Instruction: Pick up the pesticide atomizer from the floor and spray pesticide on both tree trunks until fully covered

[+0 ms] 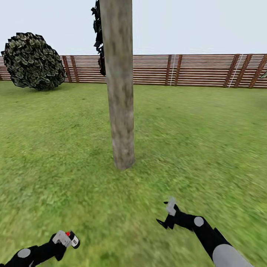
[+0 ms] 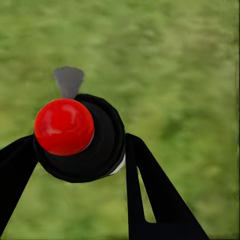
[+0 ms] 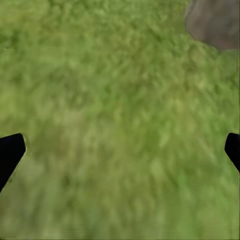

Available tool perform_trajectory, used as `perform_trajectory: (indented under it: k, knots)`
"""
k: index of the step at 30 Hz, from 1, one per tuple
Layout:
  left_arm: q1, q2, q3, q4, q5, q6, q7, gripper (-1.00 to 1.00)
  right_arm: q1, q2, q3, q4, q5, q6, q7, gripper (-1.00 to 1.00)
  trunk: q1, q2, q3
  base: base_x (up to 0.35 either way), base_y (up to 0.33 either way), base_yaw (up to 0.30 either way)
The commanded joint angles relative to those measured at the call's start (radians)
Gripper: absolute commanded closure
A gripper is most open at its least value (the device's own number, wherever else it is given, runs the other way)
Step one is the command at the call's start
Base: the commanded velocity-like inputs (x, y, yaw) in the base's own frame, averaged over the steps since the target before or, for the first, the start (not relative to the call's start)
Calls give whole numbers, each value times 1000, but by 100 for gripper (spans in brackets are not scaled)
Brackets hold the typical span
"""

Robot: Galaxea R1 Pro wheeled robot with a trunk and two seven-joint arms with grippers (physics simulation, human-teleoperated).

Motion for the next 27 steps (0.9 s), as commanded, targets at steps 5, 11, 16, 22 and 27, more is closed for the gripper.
perform_trajectory:
  k: [5, 11, 16, 22, 27]
  knots:
    - [-115, -19, 0, -1, -194, 79, -196, 100, -45, 9, 1, -4, 4, 3, 239, -100, 0, 0, 0, 0, 0, 0]
    - [-205, -71, -23, -19, -395, 155, -345, 100, -51, 52, 9, -10, 5, 2, 285, -100, 0, 0, 0, 0, 0, 0]
    - [-214, -125, -25, -28, -523, 209, -375, 100, -51, 73, 130, -10, 4, 2, 283, -100, 0, 0, 0, 0, 0, 0]
    - [-214, -171, -73, -28, -543, 212, -379, 100, -51, 77, 159, -9, 4, 3, 284, -100, 0, 0, 0, 0, 0, 0]
    - [-215, -224, -108, -29, -545, 214, -379, 100, -51, 81, 161, -12, 3, 3, 283, 100, 0, 0, 0, 0, 0, 0]
